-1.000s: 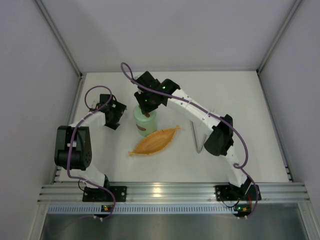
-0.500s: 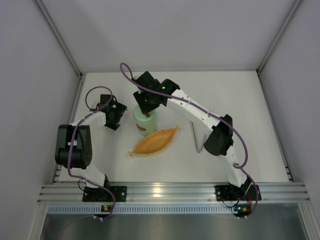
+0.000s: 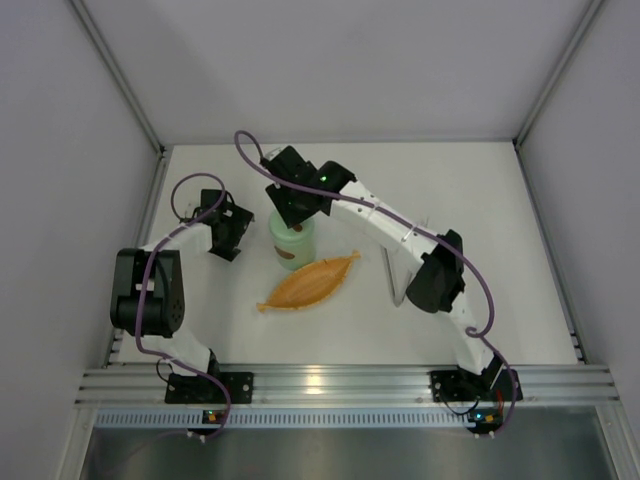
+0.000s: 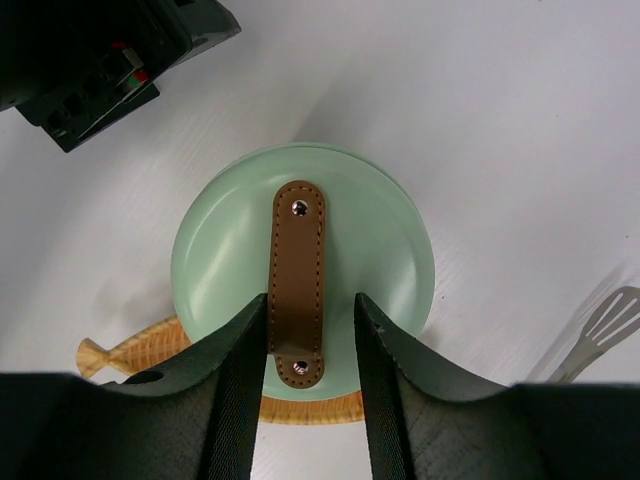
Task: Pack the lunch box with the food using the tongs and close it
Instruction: Close the box lid on the packing box.
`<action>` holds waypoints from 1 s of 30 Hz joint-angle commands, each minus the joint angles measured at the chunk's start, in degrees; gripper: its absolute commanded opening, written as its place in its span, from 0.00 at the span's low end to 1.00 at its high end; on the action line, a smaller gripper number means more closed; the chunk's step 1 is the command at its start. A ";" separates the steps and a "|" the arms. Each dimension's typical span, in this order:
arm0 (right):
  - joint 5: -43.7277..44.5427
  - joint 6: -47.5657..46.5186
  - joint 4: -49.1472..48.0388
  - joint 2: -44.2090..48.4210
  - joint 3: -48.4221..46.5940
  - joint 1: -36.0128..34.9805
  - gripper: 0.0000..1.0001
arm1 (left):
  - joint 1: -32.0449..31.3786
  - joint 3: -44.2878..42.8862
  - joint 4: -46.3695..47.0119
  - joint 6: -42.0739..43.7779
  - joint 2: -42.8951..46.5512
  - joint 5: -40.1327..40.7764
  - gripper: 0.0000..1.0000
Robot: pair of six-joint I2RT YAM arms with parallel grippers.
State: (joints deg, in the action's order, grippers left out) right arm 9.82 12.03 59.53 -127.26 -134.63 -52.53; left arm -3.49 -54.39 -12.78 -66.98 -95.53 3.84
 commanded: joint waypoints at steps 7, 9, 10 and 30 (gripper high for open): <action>3.89 -2.62 3.40 -3.70 2.62 -1.52 0.47 | -0.12 0.25 3.02 -0.52 -0.89 -0.41 0.98; 3.89 -2.80 3.49 -3.96 2.62 -1.69 0.48 | -0.12 0.16 3.11 -0.43 -0.98 -0.41 0.98; 3.97 -2.72 3.49 -4.13 2.70 -1.87 0.48 | -0.12 0.16 3.11 -0.52 -0.98 -0.50 0.98; 3.45 1.85 -3.26 1.22 18.06 -3.98 0.46 | -0.03 0.25 3.02 0.01 -0.71 -0.50 0.99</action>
State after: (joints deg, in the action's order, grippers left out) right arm 14.90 12.25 47.70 -123.24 -124.01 -55.07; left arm -3.46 -54.33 -11.94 -67.13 -96.29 3.38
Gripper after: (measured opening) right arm 0.462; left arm 0.984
